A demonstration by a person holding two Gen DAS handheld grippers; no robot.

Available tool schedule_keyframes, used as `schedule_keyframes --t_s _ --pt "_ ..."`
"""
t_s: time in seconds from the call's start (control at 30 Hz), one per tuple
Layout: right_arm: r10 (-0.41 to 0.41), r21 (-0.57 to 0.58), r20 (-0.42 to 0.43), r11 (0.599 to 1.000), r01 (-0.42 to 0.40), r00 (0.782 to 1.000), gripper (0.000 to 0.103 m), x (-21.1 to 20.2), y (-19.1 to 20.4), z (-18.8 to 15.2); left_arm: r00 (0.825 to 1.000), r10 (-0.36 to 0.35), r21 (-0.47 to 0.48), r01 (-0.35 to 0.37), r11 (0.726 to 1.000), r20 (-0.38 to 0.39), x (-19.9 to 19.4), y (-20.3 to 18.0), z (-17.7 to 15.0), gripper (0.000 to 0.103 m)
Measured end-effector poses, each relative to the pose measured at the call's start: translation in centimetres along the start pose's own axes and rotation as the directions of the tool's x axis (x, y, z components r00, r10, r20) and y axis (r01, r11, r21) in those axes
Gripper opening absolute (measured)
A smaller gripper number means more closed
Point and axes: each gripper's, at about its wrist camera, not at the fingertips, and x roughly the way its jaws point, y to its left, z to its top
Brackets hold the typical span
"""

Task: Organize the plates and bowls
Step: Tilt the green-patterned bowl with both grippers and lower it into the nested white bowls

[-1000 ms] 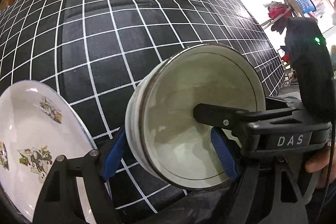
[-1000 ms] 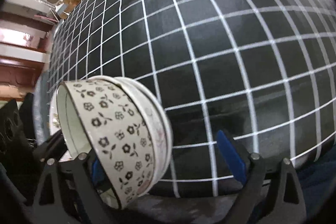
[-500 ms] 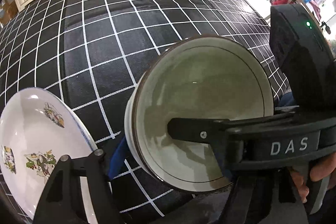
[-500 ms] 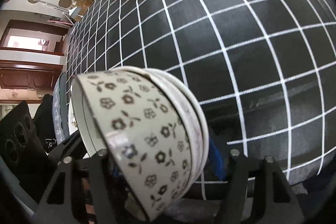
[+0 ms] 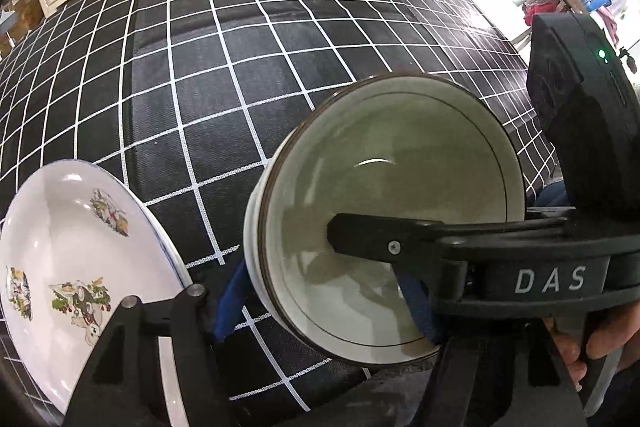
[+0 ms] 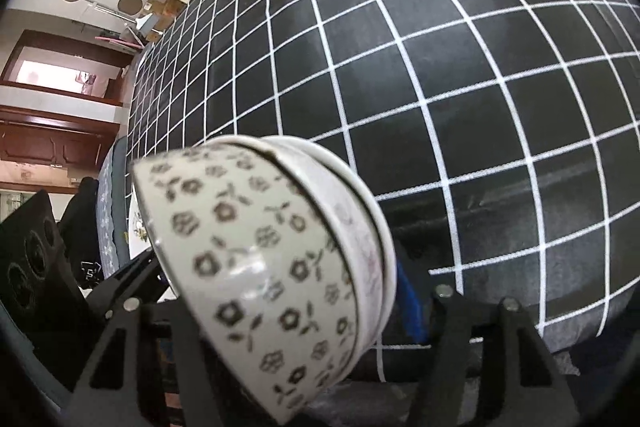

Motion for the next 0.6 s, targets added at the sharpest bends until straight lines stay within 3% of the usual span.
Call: schedule_keyframes --t_s 0.33,0.6 --pt "0.005 0.037 -0.006 0.999 -0.005 1.0 0.067 -1.9 1.3 0.2 1.0 -0.001 0.003 0.001 1.0 0.022 -2.2 -1.4 -0.3 0.066" --pt "-0.001 -0.073 0.025 0.997 0.002 1.0 0.067 -3.6 6.5 1.2 0.994 0.022 -0.011 -0.021 1.0 0.105 -7.1 -1.1 0.2 0.066"
